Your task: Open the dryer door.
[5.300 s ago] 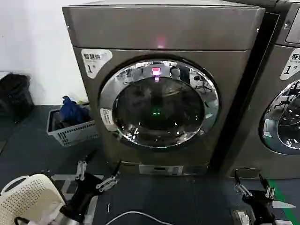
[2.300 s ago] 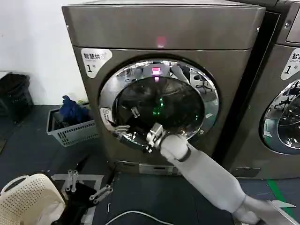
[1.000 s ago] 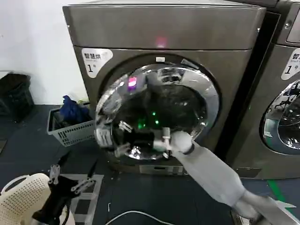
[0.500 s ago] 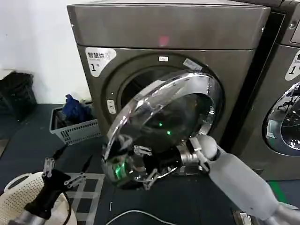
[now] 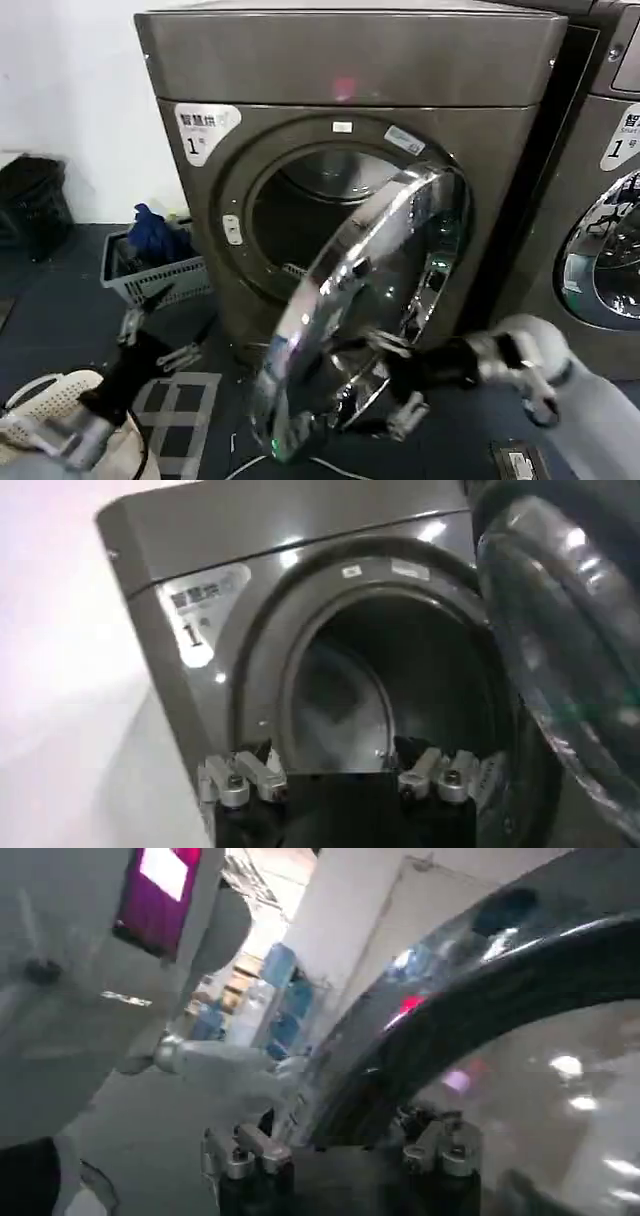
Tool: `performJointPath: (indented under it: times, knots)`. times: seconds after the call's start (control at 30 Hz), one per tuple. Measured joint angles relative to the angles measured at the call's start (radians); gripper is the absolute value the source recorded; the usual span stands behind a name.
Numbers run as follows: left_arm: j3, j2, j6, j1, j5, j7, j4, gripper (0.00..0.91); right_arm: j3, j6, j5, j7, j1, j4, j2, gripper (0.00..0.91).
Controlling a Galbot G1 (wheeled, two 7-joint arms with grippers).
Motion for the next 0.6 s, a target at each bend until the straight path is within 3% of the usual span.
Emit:
performJointPath:
  times: [0.2,0.33,0.4,0.5,0.6]
  knots:
    - [0.164,0.07,-0.005,-0.134,0.004,0.03,0.062,0.907,0.38,0.066,0.021,0.011,-0.325,0.024,0.06,0.907]
    - [0.299,0.09,-0.008,-0.227,0.0,0.031,0.092,0.907,0.628,0.141,0.008,0.116,-0.536,0.037,0.152,0.907]
    - [0.362,0.088,-0.014,-0.271,0.0,0.032,0.109,0.907,0.743,0.186,-0.031,0.206,-0.621,0.04,0.214,0.907]
    - [0.45,0.08,-0.027,-0.334,0.0,0.035,0.138,0.907,0.896,0.202,-0.14,0.375,-0.698,0.026,0.307,0.907]
    - [0.52,0.074,-0.041,-0.389,-0.005,0.038,0.165,0.907,1.028,0.167,-0.258,0.585,-0.74,0.002,0.397,0.907]
